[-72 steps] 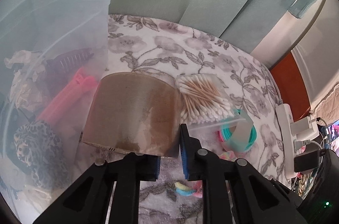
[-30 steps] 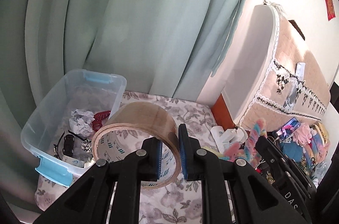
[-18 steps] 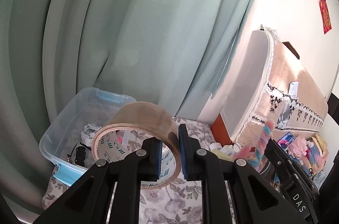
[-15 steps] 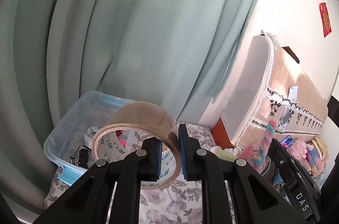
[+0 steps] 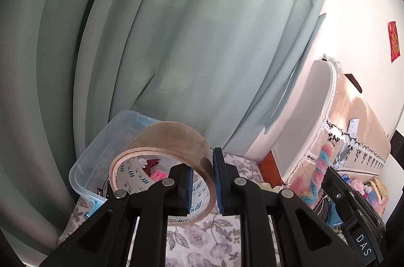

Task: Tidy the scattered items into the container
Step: 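Lift and carry the tape roll with left tool while right tool carries the hair tie to the container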

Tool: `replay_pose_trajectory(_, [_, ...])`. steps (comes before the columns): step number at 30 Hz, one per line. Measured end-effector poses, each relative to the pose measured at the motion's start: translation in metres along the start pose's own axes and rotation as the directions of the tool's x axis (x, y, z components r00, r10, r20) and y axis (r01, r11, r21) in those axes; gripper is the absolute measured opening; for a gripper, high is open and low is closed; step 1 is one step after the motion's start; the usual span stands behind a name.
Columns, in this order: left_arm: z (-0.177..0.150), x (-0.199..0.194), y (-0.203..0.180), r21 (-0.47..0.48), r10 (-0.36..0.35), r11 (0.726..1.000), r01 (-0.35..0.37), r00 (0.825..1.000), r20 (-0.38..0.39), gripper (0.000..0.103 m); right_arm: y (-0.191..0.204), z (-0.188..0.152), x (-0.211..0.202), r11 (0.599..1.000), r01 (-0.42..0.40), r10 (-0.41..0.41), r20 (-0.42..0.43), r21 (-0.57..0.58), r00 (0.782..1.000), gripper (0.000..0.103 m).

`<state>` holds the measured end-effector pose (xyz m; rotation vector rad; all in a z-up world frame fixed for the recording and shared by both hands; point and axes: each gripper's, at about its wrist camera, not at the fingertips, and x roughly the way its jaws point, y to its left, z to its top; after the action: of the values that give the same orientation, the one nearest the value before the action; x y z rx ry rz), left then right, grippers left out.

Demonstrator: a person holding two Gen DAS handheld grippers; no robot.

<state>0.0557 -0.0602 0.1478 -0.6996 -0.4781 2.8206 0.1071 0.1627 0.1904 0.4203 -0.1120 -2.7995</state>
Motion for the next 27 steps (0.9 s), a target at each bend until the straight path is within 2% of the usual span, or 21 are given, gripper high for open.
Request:
replay_pose_trajectory(11, [-0.004, 0.016, 0.061, -0.108, 0.045, 0.993, -0.048, 0.999, -0.03, 0.015, 0.026, -0.013, 0.049, 0.998, -0.043, 0.038, -0.104, -0.046, 0.994, 0.009])
replay_pose_trajectory(27, [-0.017, 0.055, 0.128, -0.209, 0.075, 0.973, -0.097, 0.991, -0.111, 0.015, 0.056, -0.041, 0.134, 0.992, -0.095, 0.066, -0.282, -0.088, 0.957, 0.009])
